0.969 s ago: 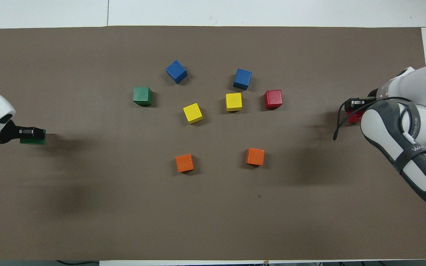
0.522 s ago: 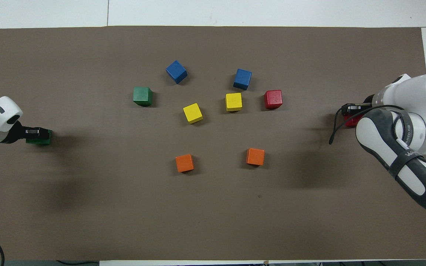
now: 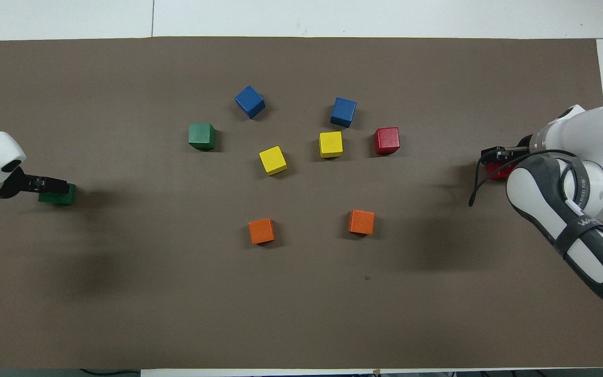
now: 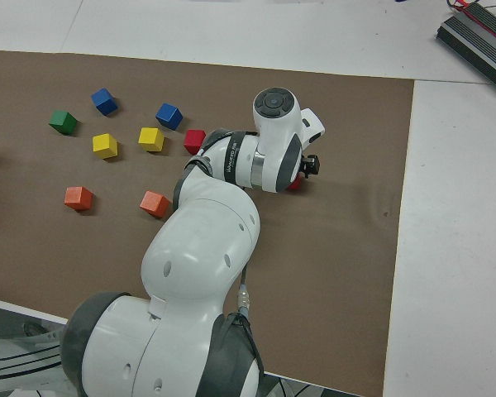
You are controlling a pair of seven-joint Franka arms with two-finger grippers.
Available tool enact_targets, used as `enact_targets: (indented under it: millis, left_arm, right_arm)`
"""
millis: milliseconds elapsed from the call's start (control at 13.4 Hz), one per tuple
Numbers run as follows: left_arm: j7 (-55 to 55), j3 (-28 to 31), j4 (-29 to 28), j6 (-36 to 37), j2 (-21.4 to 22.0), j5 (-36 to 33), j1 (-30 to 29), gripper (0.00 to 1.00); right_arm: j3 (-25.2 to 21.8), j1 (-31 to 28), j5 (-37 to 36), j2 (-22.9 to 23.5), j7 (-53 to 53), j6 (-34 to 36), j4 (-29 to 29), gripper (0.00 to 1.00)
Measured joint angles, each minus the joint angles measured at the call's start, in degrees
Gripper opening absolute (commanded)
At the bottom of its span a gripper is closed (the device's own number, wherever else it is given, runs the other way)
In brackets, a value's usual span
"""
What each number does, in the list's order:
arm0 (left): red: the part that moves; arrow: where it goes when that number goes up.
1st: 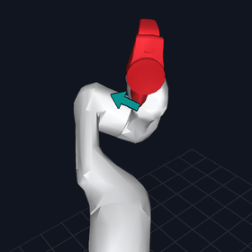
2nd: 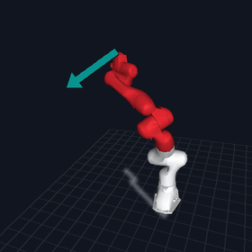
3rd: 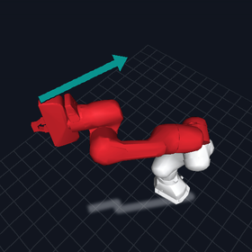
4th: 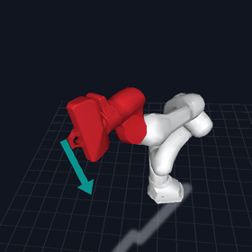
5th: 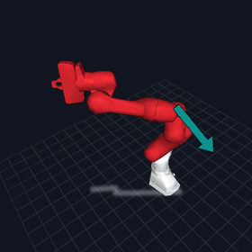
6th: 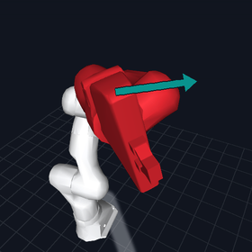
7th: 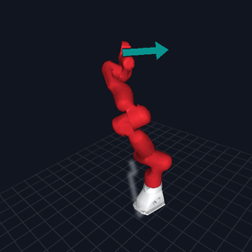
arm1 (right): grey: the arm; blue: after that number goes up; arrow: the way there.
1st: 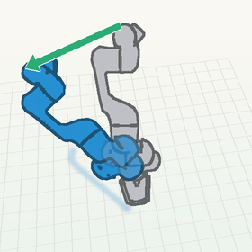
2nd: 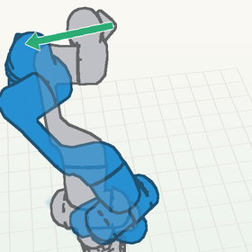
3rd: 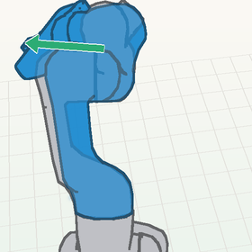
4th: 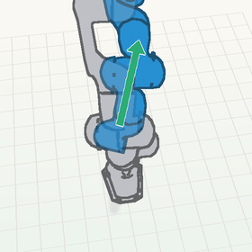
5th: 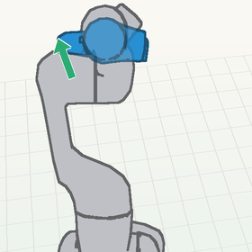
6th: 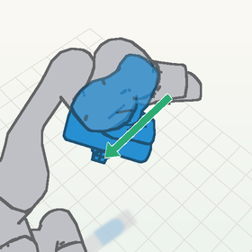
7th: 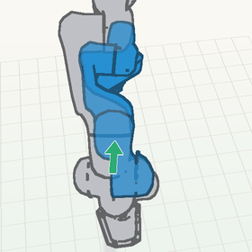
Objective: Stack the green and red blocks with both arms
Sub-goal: 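Reach the other green block while the right gripper reaches other red, then grasp the second green block while the right gripper grasps second red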
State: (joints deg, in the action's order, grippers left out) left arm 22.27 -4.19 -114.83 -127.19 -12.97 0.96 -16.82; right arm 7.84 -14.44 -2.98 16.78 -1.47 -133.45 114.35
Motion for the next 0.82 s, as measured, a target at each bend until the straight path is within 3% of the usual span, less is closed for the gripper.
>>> enact_targets:
  millis: [149, 373, 596, 820]
  left_arm:
    - [-1.63, -0.67, 7.99, 7.79, 0.02, 0.12, 3.01, 1.00]
    - [-17.36, -1.05, 14.29, 11.05, -1.13, 0.22, 13.73, 1.00]
    - [-29.13, -1.22, 16.96, 10.98, -4.04, 0.72, 22.57, 1.00]
    - [-34.30, -1.18, 20.20, 7.52, -9.43, 0.80, 28.33, 1.00]
  right_arm:
    - [0.29, 0.99, 0.00, -2.81, 0.00, 9.46, -5.55, 1.00]
    - [0.45, 6.51, -0.09, -3.40, 3.11, 21.58, -17.95, 1.00]
    - [0.61, 15.78, -2.86, 0.23, 18.05, 23.13, -23.04, 1.00]
    - [0.59, 21.90, -4.25, 7.31, 26.89, 22.82, -28.79, 1.00]
